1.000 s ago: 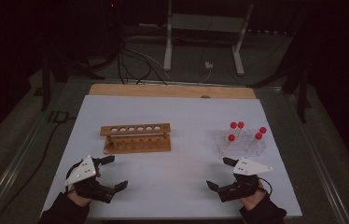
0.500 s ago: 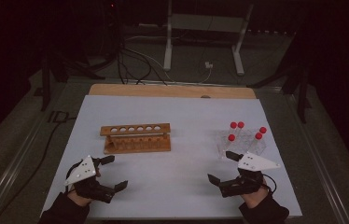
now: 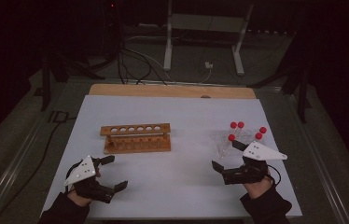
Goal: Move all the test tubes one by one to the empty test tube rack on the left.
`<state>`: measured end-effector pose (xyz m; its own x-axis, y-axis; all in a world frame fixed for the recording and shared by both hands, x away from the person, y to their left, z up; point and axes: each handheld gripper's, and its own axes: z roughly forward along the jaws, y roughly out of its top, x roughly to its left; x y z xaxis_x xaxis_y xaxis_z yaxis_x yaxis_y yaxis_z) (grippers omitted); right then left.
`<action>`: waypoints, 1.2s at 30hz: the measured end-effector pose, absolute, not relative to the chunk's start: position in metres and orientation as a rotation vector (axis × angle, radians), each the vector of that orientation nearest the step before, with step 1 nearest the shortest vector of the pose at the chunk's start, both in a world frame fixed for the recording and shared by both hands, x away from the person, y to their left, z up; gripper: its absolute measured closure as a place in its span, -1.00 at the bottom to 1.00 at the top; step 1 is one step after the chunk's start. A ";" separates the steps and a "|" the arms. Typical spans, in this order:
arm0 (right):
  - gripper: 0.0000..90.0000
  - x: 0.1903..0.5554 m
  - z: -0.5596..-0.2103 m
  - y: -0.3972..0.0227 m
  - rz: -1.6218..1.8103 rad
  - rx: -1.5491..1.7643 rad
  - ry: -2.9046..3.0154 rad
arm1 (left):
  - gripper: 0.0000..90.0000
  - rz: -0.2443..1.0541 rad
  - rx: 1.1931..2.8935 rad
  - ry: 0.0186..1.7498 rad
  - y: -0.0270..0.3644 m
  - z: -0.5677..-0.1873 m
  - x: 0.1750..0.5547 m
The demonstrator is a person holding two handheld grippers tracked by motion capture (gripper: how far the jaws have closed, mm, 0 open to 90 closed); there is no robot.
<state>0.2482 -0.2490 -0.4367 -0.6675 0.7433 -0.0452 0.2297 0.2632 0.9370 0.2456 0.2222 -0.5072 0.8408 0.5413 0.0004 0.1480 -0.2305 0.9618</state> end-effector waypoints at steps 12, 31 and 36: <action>-1.00 0.272 -0.429 -0.265 1.348 0.982 1.954 | -0.99 0.393 1.787 0.530 0.222 -0.508 0.246; -0.91 0.294 -0.453 -0.276 1.157 1.163 1.945 | -0.99 0.385 1.793 0.527 0.221 -0.508 0.245; -0.66 0.299 -0.459 -0.275 1.104 1.209 1.975 | -0.99 0.387 1.791 0.527 0.222 -0.508 0.245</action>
<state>0.2986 -0.2750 -0.4594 -0.4303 0.9015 -0.0467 0.4326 0.2513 0.8659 0.2453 0.2219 -0.5076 0.8435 0.5371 -0.0076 0.1540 -0.2282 0.9614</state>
